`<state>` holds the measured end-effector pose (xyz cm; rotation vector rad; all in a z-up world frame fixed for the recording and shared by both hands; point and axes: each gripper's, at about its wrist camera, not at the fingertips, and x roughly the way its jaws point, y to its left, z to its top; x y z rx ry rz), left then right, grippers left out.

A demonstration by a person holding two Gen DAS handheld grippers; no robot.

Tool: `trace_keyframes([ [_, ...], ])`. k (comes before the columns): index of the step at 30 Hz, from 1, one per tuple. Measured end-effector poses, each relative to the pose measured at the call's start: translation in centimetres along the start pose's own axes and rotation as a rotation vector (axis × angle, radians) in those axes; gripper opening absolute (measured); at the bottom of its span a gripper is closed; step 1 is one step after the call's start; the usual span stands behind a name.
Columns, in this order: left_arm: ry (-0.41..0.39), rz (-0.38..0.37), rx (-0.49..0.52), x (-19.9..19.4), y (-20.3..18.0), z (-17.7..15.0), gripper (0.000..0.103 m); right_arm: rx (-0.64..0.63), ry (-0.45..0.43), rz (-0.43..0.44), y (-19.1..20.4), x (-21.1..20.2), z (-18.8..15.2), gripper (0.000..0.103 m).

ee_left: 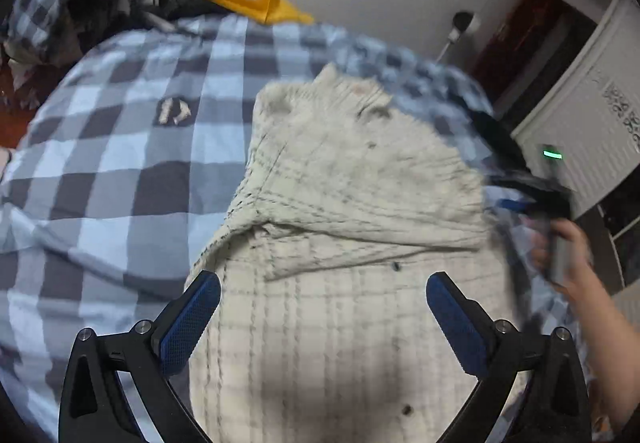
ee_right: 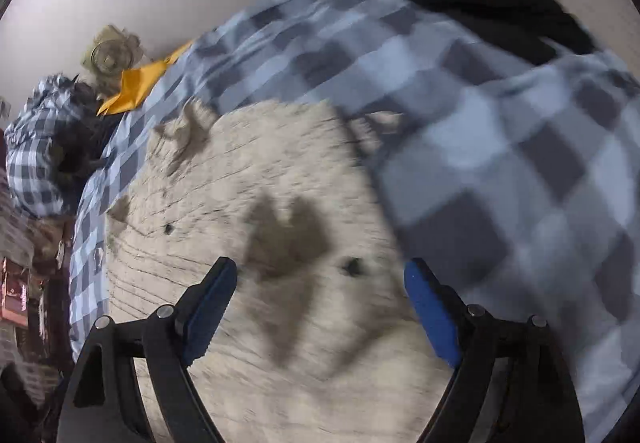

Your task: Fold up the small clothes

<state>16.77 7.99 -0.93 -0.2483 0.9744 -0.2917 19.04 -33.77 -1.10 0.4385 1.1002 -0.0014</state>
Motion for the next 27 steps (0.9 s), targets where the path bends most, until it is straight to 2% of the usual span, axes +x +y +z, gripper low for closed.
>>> trace_keyframes([
  [2, -0.070, 0.055, 0.037, -2.3, -0.9, -1.6, 0.103, -0.046, 0.072, -0.045, 1.9, 2.7, 0.4, 0.083],
  [3, -0.105, 0.081, 0.047, -3.0, -0.9, -2.3, 0.103, -0.078, 0.112, -0.097, 3.0, 4.1, 0.4, 0.082],
  [4, -0.142, 0.110, 0.056, -3.5, -0.7, -3.2, 0.103, -0.099, 0.115, -0.135, 3.8, 4.8, 0.4, 0.062],
  [5, -0.153, 0.131, 0.062, -3.5, -0.3, -3.7, 0.103, -0.116, 0.088, -0.129, 4.4, 4.8, 0.3, 0.038],
  [6, -0.143, 0.154, 0.074, -3.3, 0.0, -4.0, 0.103, -0.124, 0.066, -0.104, 5.0, 4.6, 0.2, 0.008],
  [9, -0.086, 0.230, 0.169, -2.2, 0.2, -3.8, 0.103, -0.044, 0.013, -0.137, 5.0, 2.4, 0.7, 0.008],
  [11, -0.095, 0.246, 0.213, -2.4, -0.2, -3.6, 0.103, 0.063, -0.061, -0.115, 3.9, -0.5, 0.7, 0.010],
  [12, -0.113, 0.238, 0.213, -2.8, -0.4, -3.5, 0.103, 0.101, -0.090, -0.084, 3.2, -1.7, 0.5, 0.018],
  [13, -0.125, 0.206, 0.194, -3.1, -0.4, -3.2, 0.103, 0.134, -0.118, -0.072, 2.4, -3.0, 0.4, 0.036],
  [14, -0.128, 0.177, 0.179, -3.2, -0.4, -3.0, 0.103, 0.170, -0.142, -0.101, 1.4, -4.3, 0.2, 0.051],
  [15, -0.134, 0.146, 0.168, -3.5, -0.5, -2.9, 0.103, 0.197, -0.169, -0.124, 0.3, -5.6, 0.1, 0.077],
  [16, -0.139, 0.139, 0.173, -3.6, -0.7, -3.0, 0.103, 0.214, -0.209, -0.125, -0.6, -6.7, 0.0, 0.083],
  [18, -0.146, 0.142, 0.196, -4.0, -1.2, -3.4, 0.103, 0.205, -0.323, -0.143, -2.8, -9.6, -0.6, 0.086],
  [19, -0.146, 0.139, 0.197, -4.2, -1.3, -3.6, 0.103, 0.158, -0.333, -0.208, -3.1, -9.9, -1.0, 0.091],
  [20, -0.145, 0.126, 0.188, -4.4, -1.3, -3.7, 0.103, 0.080, -0.297, -0.303, -3.5, -9.6, -1.5, 0.091],
  [23, -0.141, 0.078, 0.145, -4.5, -0.9, -3.7, 0.103, -0.155, -0.154, -0.454, -3.1, -6.5, -2.9, 0.091],
  [24, -0.139, 0.077, 0.138, -4.5, -0.9, -3.7, 0.103, -0.272, -0.115, -0.502, -2.2, -5.0, -4.0, 0.091],
  [27, -0.127, 0.088, 0.128, -4.0, -0.5, -3.8, 0.103, -0.513, -0.068, -0.569, 0.1, -2.4, -5.7, 0.091],
])
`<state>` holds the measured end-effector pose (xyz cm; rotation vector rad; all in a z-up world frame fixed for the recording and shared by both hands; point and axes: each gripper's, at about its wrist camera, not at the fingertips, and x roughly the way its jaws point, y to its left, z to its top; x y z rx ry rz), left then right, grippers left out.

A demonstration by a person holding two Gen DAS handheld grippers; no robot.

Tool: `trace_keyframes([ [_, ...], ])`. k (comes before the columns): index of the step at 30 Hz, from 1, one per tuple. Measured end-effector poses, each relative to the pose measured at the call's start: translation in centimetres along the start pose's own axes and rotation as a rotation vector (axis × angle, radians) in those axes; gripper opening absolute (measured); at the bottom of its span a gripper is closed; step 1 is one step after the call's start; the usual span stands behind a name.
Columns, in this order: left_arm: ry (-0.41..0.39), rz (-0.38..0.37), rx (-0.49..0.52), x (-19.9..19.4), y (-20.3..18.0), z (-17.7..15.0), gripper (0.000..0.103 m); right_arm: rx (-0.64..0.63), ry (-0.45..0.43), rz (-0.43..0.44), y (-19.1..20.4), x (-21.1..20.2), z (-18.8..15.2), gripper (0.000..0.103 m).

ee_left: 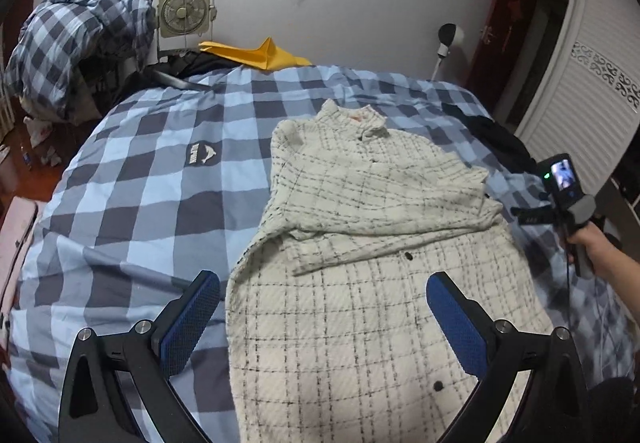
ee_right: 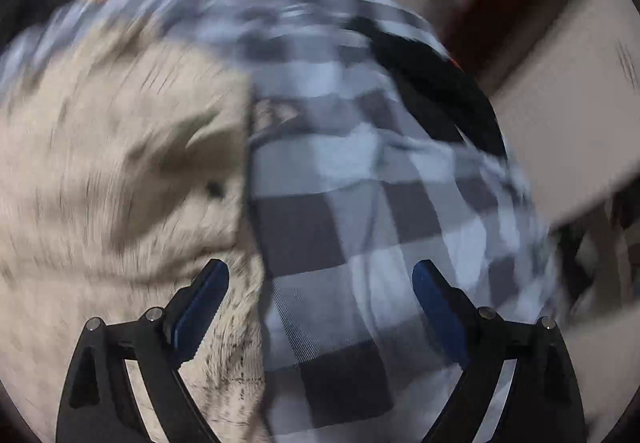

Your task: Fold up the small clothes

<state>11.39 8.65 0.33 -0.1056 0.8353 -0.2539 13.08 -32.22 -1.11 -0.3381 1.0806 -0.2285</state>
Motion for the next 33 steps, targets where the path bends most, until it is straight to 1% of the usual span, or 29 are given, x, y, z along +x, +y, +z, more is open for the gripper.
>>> trace_keyframes([
  [2, 0.016, -0.004, -0.021, 0.5, 0.5, -0.1, 0.103, -0.166, -0.020, -0.030, 2.7, 0.5, -0.1, 0.091],
  [5, 0.037, -0.015, -0.054, 1.2, 1.1, -0.2, 0.103, -0.343, -0.026, -0.073, 5.6, 1.8, 0.1, 0.091],
  [6, 0.042, -0.015, -0.057, 1.5, 1.2, -0.2, 0.103, -0.378, -0.022, -0.070, 6.2, 2.0, 0.2, 0.091],
  [7, 0.048, -0.012, -0.062, 1.8, 1.3, -0.1, 0.103, -0.415, -0.013, -0.055, 7.0, 2.6, 0.3, 0.088],
  [8, 0.053, -0.011, -0.064, 2.1, 1.3, -0.1, 0.103, -0.451, 0.003, -0.027, 7.7, 3.1, 0.3, 0.080],
  [9, 0.057, -0.011, -0.065, 2.3, 1.3, -0.1, 0.103, -0.471, 0.018, 0.007, 8.0, 3.2, 0.3, 0.049],
  [10, 0.062, -0.010, -0.062, 2.5, 1.2, -0.1, 0.103, -0.477, 0.038, 0.062, 8.1, 3.4, 0.3, 0.021],
  [11, 0.065, -0.009, -0.057, 2.7, 1.1, -0.1, 0.103, -0.467, 0.054, 0.129, 8.0, 3.1, 0.2, 0.020],
  [13, 0.074, -0.002, -0.044, 2.9, 0.9, -0.2, 0.103, -0.463, 0.030, 0.164, 7.7, 2.2, -0.2, 0.017],
  [15, 0.080, 0.016, -0.028, 2.9, 0.8, -0.2, 0.103, -0.438, 0.045, 0.243, 6.7, 1.0, -0.9, 0.017],
  [17, 0.085, 0.042, -0.009, 2.9, 0.8, -0.2, 0.103, -0.389, 0.036, 0.285, 4.9, -0.5, -1.6, 0.017],
  [18, 0.093, 0.057, 0.007, 2.9, 0.8, -0.3, 0.103, -0.343, 0.050, 0.339, 3.7, -1.1, -2.1, 0.019],
  [19, 0.098, 0.070, 0.019, 2.9, 0.8, -0.3, 0.103, -0.289, 0.079, 0.379, 3.1, -1.3, -2.5, 0.030],
  [20, 0.102, 0.084, 0.032, 2.8, 0.8, -0.4, 0.103, -0.216, 0.119, 0.387, 2.5, -1.2, -3.2, 0.037],
  [21, 0.100, 0.091, 0.044, 2.4, 0.9, -0.4, 0.103, -0.152, 0.155, 0.369, 1.7, -1.0, -3.6, 0.057],
  [22, 0.092, 0.088, 0.048, 2.0, 1.0, -0.4, 0.103, -0.056, 0.186, 0.354, 0.5, -0.9, -4.1, 0.065],
  [23, 0.081, 0.080, 0.050, 1.5, 1.3, -0.5, 0.103, 0.091, 0.193, 0.366, -1.3, -1.5, -5.1, 0.065],
  [24, 0.074, 0.079, 0.047, 0.9, 1.7, -0.6, 0.103, 0.180, 0.185, 0.390, -2.3, -2.2, -5.9, 0.065],
  [26, 0.075, 0.063, 0.034, 0.0, 2.6, -0.9, 0.103, 0.365, 0.147, 0.476, -4.1, -5.0, -8.8, 0.069],
  [28, 0.094, 0.049, 0.028, -0.6, 3.5, -1.5, 0.103, 0.428, 0.123, 0.515, -4.7, -7.5, -11.0, 0.075],
  [29, 0.109, 0.048, 0.026, -0.8, 3.8, -2.0, 0.103, 0.441, 0.116, 0.503, -4.6, -8.7, -11.9, 0.076],
  [30, 0.119, 0.047, 0.027, -1.1, 4.0, -2.4, 0.103, 0.418, 0.116, 0.472, -4.1, -10.6, -13.2, 0.076],
  [31, 0.128, 0.040, 0.040, -1.5, 4.2, -3.3, 0.103, 0.397, 0.112, 0.448, -4.1, -11.2, -13.3, 0.076],
  [33, 0.144, 0.031, 0.064, -1.9, 4.2, -4.4, 0.103, 0.333, 0.067, 0.372, -3.3, -14.6, -14.9, 0.076],
])
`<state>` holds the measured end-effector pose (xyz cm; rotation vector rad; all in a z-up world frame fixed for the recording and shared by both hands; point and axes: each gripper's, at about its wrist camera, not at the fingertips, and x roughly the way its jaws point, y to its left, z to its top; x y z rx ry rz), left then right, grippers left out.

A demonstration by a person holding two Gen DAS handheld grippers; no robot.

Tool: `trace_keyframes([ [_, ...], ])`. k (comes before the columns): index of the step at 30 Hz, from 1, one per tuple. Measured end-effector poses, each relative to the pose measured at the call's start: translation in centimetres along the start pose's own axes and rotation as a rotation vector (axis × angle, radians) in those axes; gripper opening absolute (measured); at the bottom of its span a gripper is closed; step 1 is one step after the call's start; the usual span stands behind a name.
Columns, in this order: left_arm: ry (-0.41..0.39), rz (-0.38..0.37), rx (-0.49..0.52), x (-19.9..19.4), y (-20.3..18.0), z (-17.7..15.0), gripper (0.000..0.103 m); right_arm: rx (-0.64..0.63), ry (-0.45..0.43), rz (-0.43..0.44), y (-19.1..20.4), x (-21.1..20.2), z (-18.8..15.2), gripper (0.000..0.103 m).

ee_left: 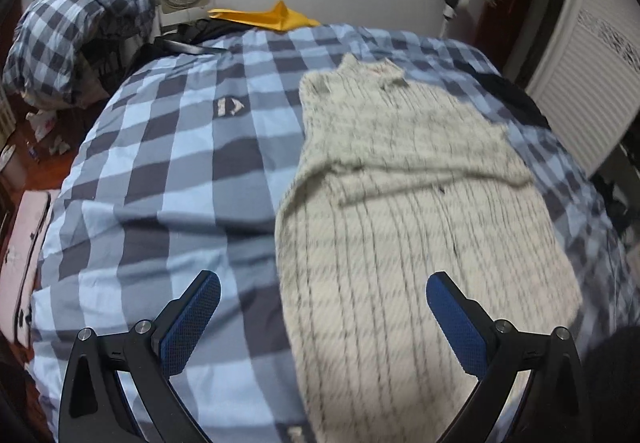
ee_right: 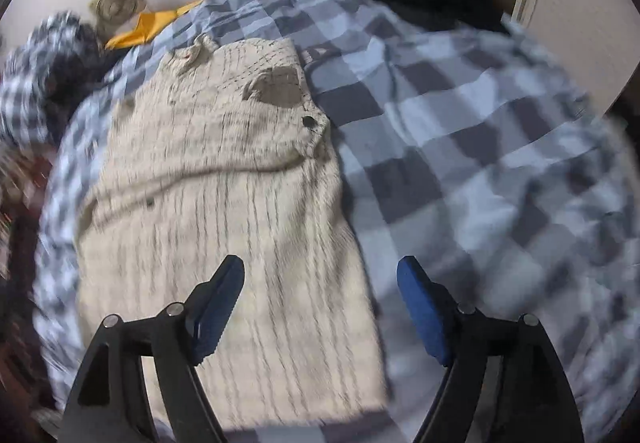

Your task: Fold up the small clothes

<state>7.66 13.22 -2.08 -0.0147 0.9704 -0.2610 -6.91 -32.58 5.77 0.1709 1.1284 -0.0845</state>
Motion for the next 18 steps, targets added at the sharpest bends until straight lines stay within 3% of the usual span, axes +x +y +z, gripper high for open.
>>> trace_keyframes([
  [3, 0.059, -0.044, 0.008, 0.2, 0.2, -2.0, 0.103, -0.013, -0.099, -0.067, -0.2, -2.6, -0.7, 0.076],
  [6, 0.149, -0.017, -0.012, 1.5, 0.5, -3.4, 0.103, -0.053, -0.111, -0.092, -0.1, -1.8, -1.2, 0.091],
  [8, 0.230, -0.011, -0.035, 2.9, 0.8, -4.5, 0.103, -0.106, -0.018, -0.122, 0.3, 0.6, -1.3, 0.091],
  [10, 0.321, -0.039, -0.087, 4.5, 1.4, -5.6, 0.103, -0.080, 0.033, -0.126, -0.5, 2.6, -2.0, 0.091],
  [11, 0.350, -0.050, -0.105, 5.0, 1.7, -6.1, 0.103, -0.048, 0.050, -0.144, -1.2, 3.7, -2.3, 0.091],
  [13, 0.401, -0.057, -0.120, 6.2, 1.9, -6.9, 0.103, 0.052, 0.177, -0.156, -3.5, 6.5, -2.2, 0.091],
  [18, 0.507, 0.033, -0.072, 8.7, 1.7, -8.7, 0.098, 0.226, 0.424, -0.082, -8.0, 12.9, -2.3, 0.091],
])
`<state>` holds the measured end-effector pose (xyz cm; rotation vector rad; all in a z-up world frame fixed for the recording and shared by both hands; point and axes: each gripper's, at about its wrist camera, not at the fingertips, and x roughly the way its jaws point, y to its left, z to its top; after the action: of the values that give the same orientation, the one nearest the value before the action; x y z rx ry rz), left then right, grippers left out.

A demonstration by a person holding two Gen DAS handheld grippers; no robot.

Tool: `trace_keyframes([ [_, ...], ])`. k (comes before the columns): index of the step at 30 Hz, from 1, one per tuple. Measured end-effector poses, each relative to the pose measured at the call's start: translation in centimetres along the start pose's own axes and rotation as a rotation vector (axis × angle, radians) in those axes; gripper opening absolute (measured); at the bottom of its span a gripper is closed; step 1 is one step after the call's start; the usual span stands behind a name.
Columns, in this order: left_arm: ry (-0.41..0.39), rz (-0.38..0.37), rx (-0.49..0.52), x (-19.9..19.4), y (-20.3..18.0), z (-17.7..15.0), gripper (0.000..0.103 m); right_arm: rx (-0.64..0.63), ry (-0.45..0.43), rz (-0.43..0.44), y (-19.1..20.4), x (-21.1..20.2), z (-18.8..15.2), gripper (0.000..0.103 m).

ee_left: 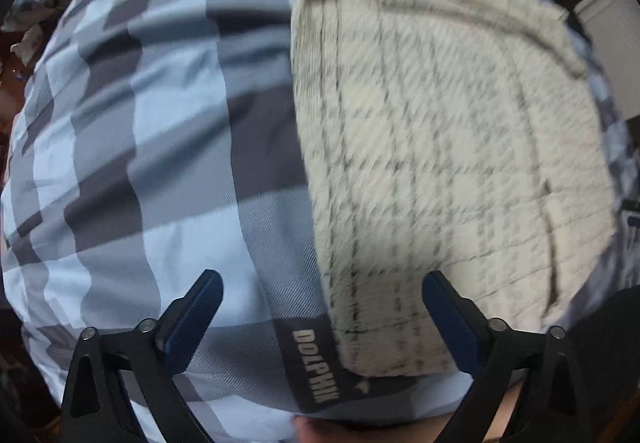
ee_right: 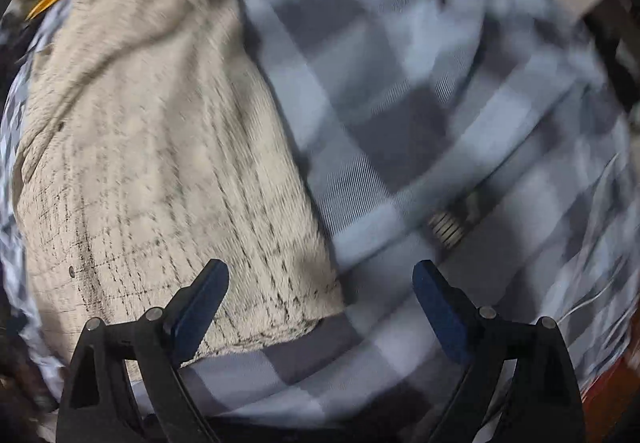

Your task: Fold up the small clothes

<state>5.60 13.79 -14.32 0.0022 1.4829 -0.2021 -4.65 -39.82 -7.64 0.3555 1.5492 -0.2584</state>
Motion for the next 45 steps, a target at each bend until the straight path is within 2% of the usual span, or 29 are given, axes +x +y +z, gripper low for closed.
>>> trace_keyframes([
  [2, 0.063, -0.008, 0.001, 1.4, -0.2, -0.5, 0.097, 0.045, 0.100, 0.039, -1.0, 2.7, 1.2, 0.091],
  [5, 0.113, -0.031, -0.007, 2.6, -0.6, -1.0, 0.097, 0.082, 0.189, 0.099, -1.8, 5.3, 2.5, 0.091],
  [9, 0.154, -0.076, -0.026, 3.8, -0.9, -1.3, 0.097, 0.075, 0.266, 0.072, -2.1, 8.2, 4.2, 0.090],
  [11, 0.177, -0.037, -0.012, 4.7, -1.4, -1.4, 0.097, 0.041, 0.272, 0.060, -1.6, 8.7, 4.9, 0.076],
  [13, 0.191, 0.008, -0.004, 5.5, -1.9, -1.6, 0.098, -0.012, 0.262, 0.049, -0.6, 8.9, 5.4, 0.051],
  [14, 0.195, 0.019, -0.009, 5.8, -2.0, -1.7, 0.099, -0.040, 0.251, 0.041, -0.1, 8.9, 5.7, 0.048],
  [18, 0.207, 0.054, -0.025, 6.9, -2.8, -1.6, 0.103, -0.089, 0.216, 0.030, 0.6, 9.1, 6.8, 0.021],
  [21, 0.207, 0.053, -0.028, 7.1, -3.1, -1.0, 0.103, -0.086, 0.187, 0.068, 0.3, 9.3, 7.8, 0.011],
  [23, 0.196, 0.025, -0.029, 6.8, -2.9, -1.1, 0.103, -0.074, 0.163, 0.101, -0.3, 9.5, 8.6, 0.009],
  [26, 0.167, -0.010, -0.043, 5.4, -2.1, -0.5, 0.085, -0.052, 0.129, 0.134, -1.0, 9.5, 10.0, 0.009],
  [28, 0.134, -0.040, -0.053, 3.8, -1.7, -0.4, 0.056, -0.034, 0.109, 0.143, -0.5, 8.6, 10.5, 0.008],
  [29, 0.121, -0.062, -0.057, 3.3, -1.5, -0.4, 0.049, -0.021, 0.090, 0.142, -0.9, 8.4, 10.8, 0.008],
  [30, 0.110, -0.098, -0.060, 2.5, -1.5, -0.5, 0.036, -0.018, 0.076, 0.150, -1.1, 8.0, 10.9, 0.008],
  [31, 0.099, -0.159, -0.056, 1.9, -1.7, -0.7, 0.027, -0.022, 0.057, 0.170, -1.0, 7.5, 10.8, 0.009],
  [33, 0.087, -0.231, -0.028, 0.9, -2.3, -1.0, 0.024, -0.040, 0.011, 0.200, -1.1, 6.6, 11.3, 0.008],
  [38, 0.076, -0.229, 0.016, 0.1, -3.3, -1.0, 0.023, -0.111, -0.035, 0.211, 1.4, 4.5, 9.0, 0.008],
  [39, 0.077, -0.230, 0.012, 0.1, -3.3, -1.0, 0.019, -0.116, -0.053, 0.210, 1.5, 4.2, 9.1, 0.008],
  [40, 0.079, -0.233, 0.009, 0.4, -3.4, -1.0, 0.012, -0.109, -0.067, 0.219, 1.8, 4.0, 8.4, 0.007],
  [41, 0.080, -0.240, 0.007, 0.5, -3.6, -1.1, 0.010, -0.103, -0.085, 0.255, 1.7, 3.7, 8.4, 0.006],
  [42, 0.077, -0.251, 0.003, 0.5, -3.4, -1.0, 0.008, -0.103, -0.098, 0.283, 2.5, 3.0, 6.4, 0.005],
  [43, 0.075, -0.278, -0.003, 0.6, -3.2, -0.8, 0.006, -0.103, -0.113, 0.309, 2.6, 2.6, 6.0, 0.004],
  [45, 0.062, -0.298, -0.005, 0.5, -3.3, -0.6, 0.004, -0.108, -0.130, 0.322, 2.8, 2.0, 5.0, 0.004],
])
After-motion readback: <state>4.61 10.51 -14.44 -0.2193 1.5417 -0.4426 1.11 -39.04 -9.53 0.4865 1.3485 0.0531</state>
